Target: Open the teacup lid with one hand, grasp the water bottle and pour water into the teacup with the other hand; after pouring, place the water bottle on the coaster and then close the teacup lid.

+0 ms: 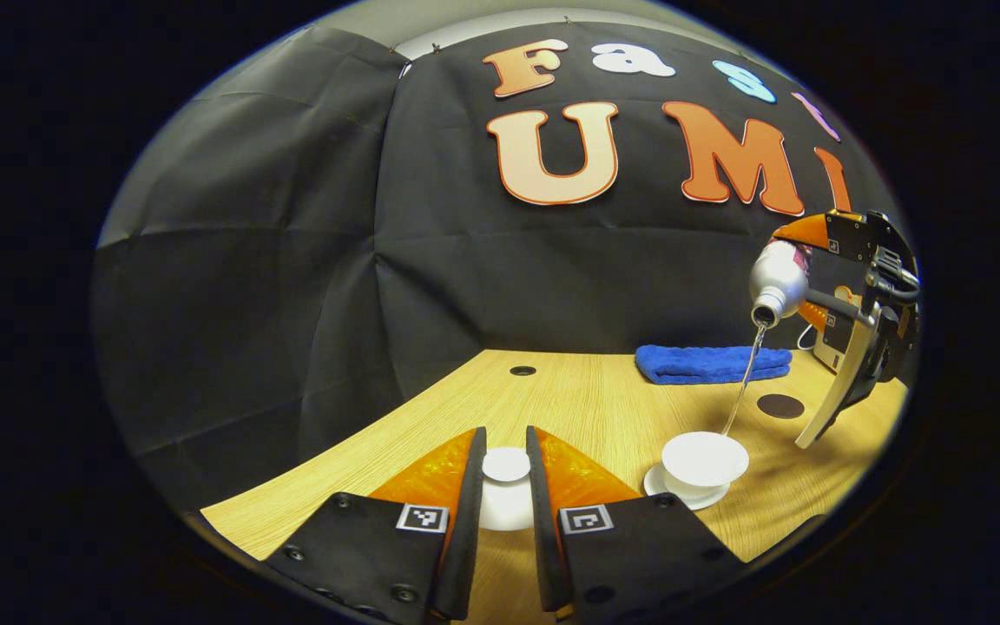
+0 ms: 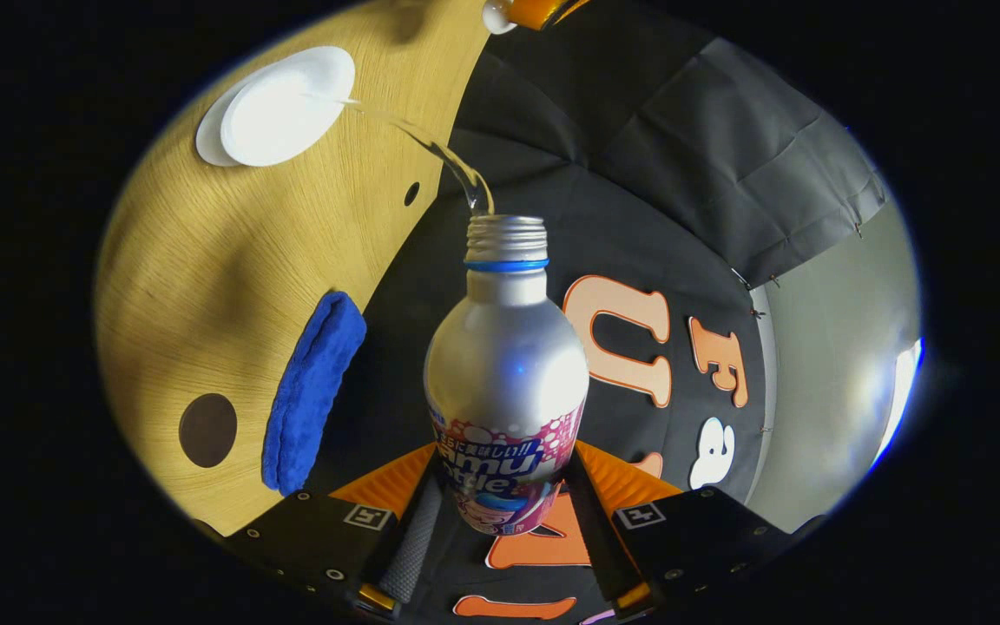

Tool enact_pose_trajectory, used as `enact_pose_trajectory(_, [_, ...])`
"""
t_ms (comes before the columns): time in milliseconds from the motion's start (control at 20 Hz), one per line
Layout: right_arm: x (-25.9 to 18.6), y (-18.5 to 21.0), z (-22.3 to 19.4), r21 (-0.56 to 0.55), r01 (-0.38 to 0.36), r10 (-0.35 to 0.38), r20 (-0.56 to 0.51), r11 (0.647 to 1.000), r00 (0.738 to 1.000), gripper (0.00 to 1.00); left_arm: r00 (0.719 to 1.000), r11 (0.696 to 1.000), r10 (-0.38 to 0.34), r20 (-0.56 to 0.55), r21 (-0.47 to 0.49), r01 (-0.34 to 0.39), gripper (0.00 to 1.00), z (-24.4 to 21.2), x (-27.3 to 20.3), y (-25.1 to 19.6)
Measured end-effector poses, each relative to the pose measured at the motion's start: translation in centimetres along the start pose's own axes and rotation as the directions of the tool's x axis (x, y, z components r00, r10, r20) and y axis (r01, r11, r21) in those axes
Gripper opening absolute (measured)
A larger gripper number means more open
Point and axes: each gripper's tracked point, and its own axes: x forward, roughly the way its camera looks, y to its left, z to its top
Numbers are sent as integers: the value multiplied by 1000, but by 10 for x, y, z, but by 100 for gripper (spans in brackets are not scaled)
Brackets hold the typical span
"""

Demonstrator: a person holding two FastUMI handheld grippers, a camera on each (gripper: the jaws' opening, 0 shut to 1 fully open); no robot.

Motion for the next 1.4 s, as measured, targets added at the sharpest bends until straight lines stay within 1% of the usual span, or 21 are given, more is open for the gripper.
enact_pose_trajectory(50, [0, -2, -2, -3, 4, -4, -1, 1000, 1000, 78, 1000, 1000, -1, 0, 0, 1, 33, 1, 0, 0])
enact_pose_trajectory(100, [1, -4, -2, -8, 11, -11, -1, 1000, 1000, 78, 1000, 1000, 0, 1, -2, 0, 30, 0, 0, 0])
enact_pose_trajectory(150, [0, -5, -3, -12, 16, -16, -1, 1000, 1000, 78, 1000, 1000, -1, 1, -3, 1, 33, 1, -1, -1])
enact_pose_trajectory(300, [1, -4, 0, -31, 23, -22, 7, 999, 1000, 78, 1000, 1000, 0, -1, -4, 0, 33, 0, -1, 0])
enact_pose_trajectory(500, [2, -6, 1, -65, 57, -56, 18, 996, 998, 78, 1000, 1000, -1, -2, -4, 1, 33, -1, -1, 0])
enact_pose_trajectory(550, [2, -7, 2, -71, 66, -64, 21, 995, 998, 78, 1000, 1000, 1, -3, -5, -1, 33, -1, -1, 0])
enact_pose_trajectory(600, [2, -9, 4, -77, 81, -80, 24, 994, 997, 75, 1000, 1000, 1, -4, -6, -1, 33, -1, -1, 0])
enact_pose_trajectory(650, [2, -11, 4, -85, 91, -89, 27, 992, 996, 78, 1000, 1000, 3, -7, -5, -3, 33, -2, -1, 0])
enact_pose_trajectory(950, [5, -15, 8, -102, 135, -130, 48, 986, 990, 78, 1000, 1000, 4, -7, -4, -4, 33, -2, -1, 0])
enact_pose_trajectory(1150, [3, -14, 12, -109, 152, -145, 64, 982, 987, 78, 1000, 1000, 2, -4, 1, -2, 33, -2, -2, 0])
enact_pose_trajectory(1400, [0, -9, 21, -107, 151, -142, 85, 983, 986, 78, 1000, 1000, -5, 1, 7, 5, 33, 0, -2, -1])
